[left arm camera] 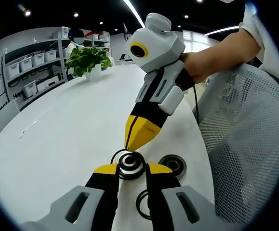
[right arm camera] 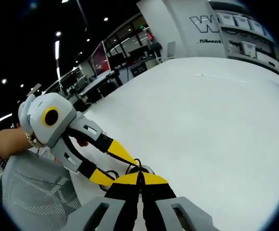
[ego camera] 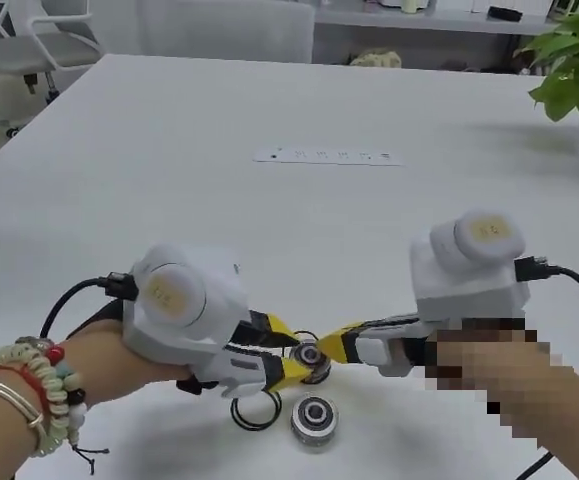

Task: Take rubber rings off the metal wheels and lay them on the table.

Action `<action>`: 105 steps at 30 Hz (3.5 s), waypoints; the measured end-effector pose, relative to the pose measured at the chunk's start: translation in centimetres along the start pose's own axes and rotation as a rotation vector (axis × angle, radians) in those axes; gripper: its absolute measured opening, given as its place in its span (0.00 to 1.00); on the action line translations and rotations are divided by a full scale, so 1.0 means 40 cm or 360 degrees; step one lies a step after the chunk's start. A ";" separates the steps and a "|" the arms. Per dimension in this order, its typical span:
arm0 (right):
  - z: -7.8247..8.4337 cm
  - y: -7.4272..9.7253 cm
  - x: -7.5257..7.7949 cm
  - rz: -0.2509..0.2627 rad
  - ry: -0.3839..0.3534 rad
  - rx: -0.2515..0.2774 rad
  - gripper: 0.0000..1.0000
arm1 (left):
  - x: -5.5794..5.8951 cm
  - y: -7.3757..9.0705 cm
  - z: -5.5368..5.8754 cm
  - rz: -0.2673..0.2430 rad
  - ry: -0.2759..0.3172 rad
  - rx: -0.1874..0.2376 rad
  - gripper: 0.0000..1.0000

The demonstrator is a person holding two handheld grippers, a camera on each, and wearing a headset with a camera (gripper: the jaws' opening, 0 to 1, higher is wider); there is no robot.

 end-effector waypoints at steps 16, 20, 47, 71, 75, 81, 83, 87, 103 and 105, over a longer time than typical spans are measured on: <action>-0.026 0.024 0.020 0.0041 -0.0091 0.0103 0.00 | 0.005 0.043 -0.079 0.0027 0.0020 0.0037 0.54; -0.033 0.027 0.020 0.0042 -0.0088 0.0120 0.00 | 0.016 0.064 -0.119 0.0051 -0.0040 0.0056 0.60; -0.075 0.035 -0.022 -0.0074 -0.0078 0.0206 0.00 | 0.079 0.308 -0.107 -0.0146 -0.0140 0.0111 0.83; -0.078 0.033 -0.080 -0.0196 -0.0033 0.0188 0.00 | 0.099 0.342 0.067 -0.0340 0.0189 0.0068 0.82; -0.072 0.024 -0.094 -0.0225 -0.0016 0.0161 0.00 | 0.105 0.333 0.076 -0.0333 0.0215 0.0073 0.81; -0.056 0.010 -0.110 -0.0275 0.0002 0.0108 0.00 | 0.105 0.322 0.100 -0.0334 0.0263 0.0065 0.81; -0.050 0.004 -0.120 -0.0292 0.0014 0.0080 0.00 | 0.106 0.321 0.105 -0.0336 0.0268 0.0060 0.81; -0.031 -0.011 -0.131 -0.0313 0.0044 0.0018 0.00 | 0.116 0.317 0.110 -0.0319 0.0285 0.0059 0.81; 0.022 -0.060 -0.126 -0.0268 0.0122 -0.0150 0.00 | 0.139 0.298 0.122 -0.0281 0.0348 0.0067 0.79; 0.027 -0.066 -0.124 -0.0262 0.0143 -0.0173 0.00 | 0.139 0.298 0.125 -0.0279 0.0343 0.0052 0.78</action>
Point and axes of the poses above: the centre of the closed fingertips' face, and the gripper's own axes: y roughly backward along the fingers, x roughly to its right, z roughly out of its underside, the point moved 6 cm from there along y, roughly backward along the fingers, and after that the axes turned 7 degrees about y, right-handed, at the moved point
